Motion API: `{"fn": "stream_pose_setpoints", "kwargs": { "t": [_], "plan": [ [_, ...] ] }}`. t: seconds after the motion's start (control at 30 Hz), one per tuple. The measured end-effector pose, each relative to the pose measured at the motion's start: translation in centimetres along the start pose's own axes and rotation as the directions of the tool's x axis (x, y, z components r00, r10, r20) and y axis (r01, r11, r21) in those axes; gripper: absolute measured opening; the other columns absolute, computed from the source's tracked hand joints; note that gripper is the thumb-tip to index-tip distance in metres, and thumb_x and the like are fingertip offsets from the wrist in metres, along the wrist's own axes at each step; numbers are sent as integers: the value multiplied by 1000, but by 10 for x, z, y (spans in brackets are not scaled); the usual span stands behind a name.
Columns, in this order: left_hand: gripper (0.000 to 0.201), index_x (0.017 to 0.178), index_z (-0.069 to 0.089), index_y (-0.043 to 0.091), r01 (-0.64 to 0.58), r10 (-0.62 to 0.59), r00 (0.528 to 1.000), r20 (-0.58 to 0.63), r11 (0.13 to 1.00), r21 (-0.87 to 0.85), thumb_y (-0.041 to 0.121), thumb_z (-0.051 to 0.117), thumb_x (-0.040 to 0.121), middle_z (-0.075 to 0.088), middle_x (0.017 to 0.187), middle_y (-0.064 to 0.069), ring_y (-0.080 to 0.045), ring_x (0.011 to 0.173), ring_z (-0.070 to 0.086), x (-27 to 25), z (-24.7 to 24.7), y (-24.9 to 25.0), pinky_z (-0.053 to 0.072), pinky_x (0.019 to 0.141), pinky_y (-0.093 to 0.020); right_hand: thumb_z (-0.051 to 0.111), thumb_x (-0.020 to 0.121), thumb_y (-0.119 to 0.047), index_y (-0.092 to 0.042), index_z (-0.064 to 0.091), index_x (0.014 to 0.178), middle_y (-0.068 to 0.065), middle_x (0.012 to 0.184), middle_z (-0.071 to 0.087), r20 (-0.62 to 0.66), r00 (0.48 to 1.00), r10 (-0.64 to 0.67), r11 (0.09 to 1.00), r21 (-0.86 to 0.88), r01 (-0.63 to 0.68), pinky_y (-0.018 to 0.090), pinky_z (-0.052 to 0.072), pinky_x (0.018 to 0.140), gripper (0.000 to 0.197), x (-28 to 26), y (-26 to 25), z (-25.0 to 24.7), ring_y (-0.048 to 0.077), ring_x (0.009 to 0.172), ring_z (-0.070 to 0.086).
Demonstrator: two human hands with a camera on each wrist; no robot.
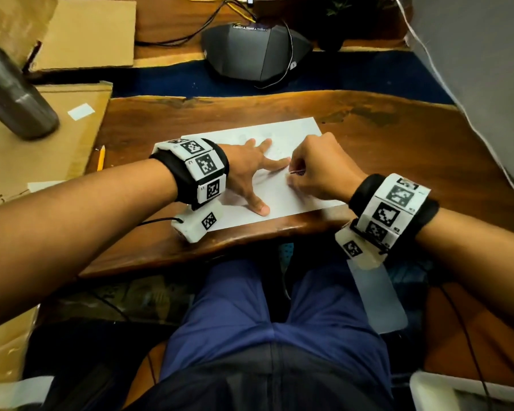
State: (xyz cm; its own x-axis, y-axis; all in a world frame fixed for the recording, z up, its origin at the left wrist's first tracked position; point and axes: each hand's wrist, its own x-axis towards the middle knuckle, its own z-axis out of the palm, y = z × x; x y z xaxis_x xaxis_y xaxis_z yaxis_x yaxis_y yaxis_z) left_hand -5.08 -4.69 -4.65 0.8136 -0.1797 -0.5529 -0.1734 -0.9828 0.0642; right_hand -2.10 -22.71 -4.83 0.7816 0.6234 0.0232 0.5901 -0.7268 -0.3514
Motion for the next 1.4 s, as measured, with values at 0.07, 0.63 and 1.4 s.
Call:
{"fn": "stream_pose_setpoints", "kwargs": {
  "t": [0.07, 0.63, 1.4],
  "plan": [
    [118, 153, 5, 51, -4, 4, 1000, 6, 1000, -19, 75, 73, 59, -24, 163, 1, -29, 151, -15, 1, 2, -2, 7, 118, -63, 75, 79, -20, -10, 76, 87, 10, 85, 72, 44, 995, -86, 996, -7, 86, 36, 56, 70, 13, -9, -11, 7, 24, 80, 62],
    [113, 153, 8, 50, -3, 2, 1000, -12, 1000, -30, 71, 73, 64, -23, 163, -2, -32, 150, -14, 0, 2, 0, 9, 118, -64, 72, 79, -17, -10, 72, 90, 14, 90, 69, 36, 999, -31, 999, -38, 32, 40, 58, 71, 13, -2, -15, 10, 29, 79, 63],
    [115, 155, 4, 43, 7, -7, 1000, -11, 1000, 4, 72, 71, 66, -21, 164, -2, -31, 151, -12, -3, 1, 3, 10, 118, -63, 81, 77, -21, -10, 79, 86, 6, 86, 73, 82, 993, -85, 995, -45, 89, 36, 59, 72, 14, 13, -8, -7, 21, 80, 64]
  ]
}}
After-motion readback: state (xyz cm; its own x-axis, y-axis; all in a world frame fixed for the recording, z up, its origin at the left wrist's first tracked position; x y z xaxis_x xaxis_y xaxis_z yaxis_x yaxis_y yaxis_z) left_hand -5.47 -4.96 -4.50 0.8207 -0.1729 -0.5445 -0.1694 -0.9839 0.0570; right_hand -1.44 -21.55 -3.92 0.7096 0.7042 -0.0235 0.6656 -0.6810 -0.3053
